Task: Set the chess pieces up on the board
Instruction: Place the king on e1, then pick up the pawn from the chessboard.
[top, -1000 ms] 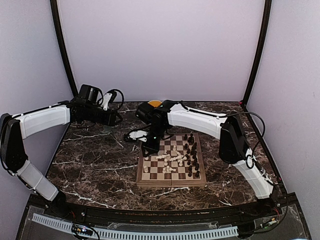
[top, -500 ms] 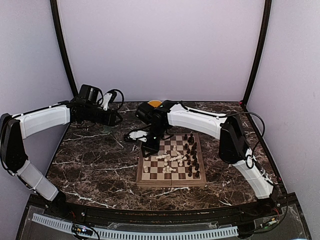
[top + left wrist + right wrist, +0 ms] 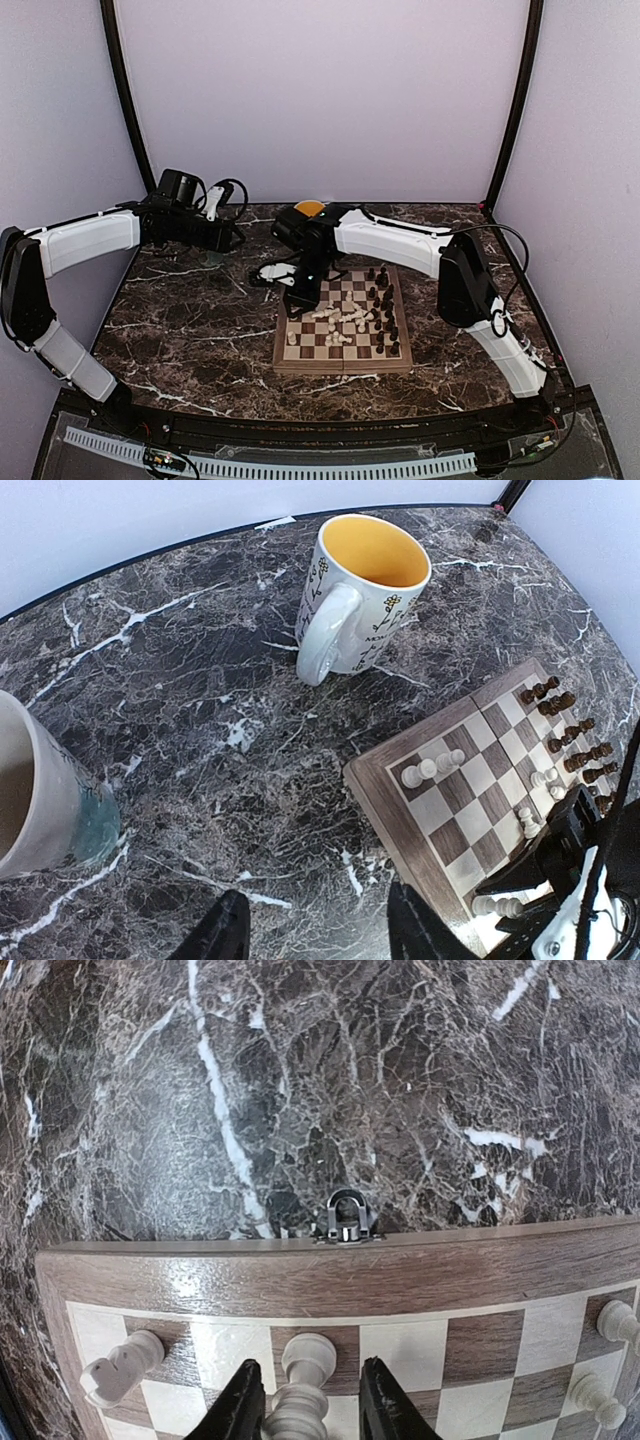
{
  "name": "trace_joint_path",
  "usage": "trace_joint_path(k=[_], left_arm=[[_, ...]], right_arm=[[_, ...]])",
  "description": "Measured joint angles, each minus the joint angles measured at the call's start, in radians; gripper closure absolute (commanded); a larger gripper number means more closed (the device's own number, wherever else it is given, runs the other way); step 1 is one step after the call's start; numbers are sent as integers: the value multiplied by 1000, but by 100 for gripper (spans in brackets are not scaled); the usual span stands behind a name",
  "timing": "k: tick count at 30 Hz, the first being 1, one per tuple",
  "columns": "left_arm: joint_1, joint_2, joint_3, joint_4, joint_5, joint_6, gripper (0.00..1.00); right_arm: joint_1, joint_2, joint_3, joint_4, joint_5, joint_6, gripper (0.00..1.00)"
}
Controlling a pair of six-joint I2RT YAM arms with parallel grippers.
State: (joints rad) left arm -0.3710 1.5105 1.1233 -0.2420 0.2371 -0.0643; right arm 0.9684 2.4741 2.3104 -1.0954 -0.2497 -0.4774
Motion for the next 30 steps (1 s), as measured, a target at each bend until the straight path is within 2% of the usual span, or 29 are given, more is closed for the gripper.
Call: trace_joint_path(k=[3,7,13,19,24,30], left_arm=[[0,0,0,0,-2,0,52],[0,-2,0,0,19,2,53],[-38,-26,7,-4,55,25,55],[-174,-7,87,-65,85,80,57],[-263,80,155,-101,103,107,58],[-338,286,307,-141,87,130,55]], right_arm=[[0,-21,-24,3,12,-4,61],[-12,-124,-121,14,16,-8,59],[-84,-416,-391,93,-16,-15,59],[-255,-660,-701,205,-59,-14,61],[-381,-748,-907,315,-87,8,64],[-443,-769,-991,413,-88,34,65]])
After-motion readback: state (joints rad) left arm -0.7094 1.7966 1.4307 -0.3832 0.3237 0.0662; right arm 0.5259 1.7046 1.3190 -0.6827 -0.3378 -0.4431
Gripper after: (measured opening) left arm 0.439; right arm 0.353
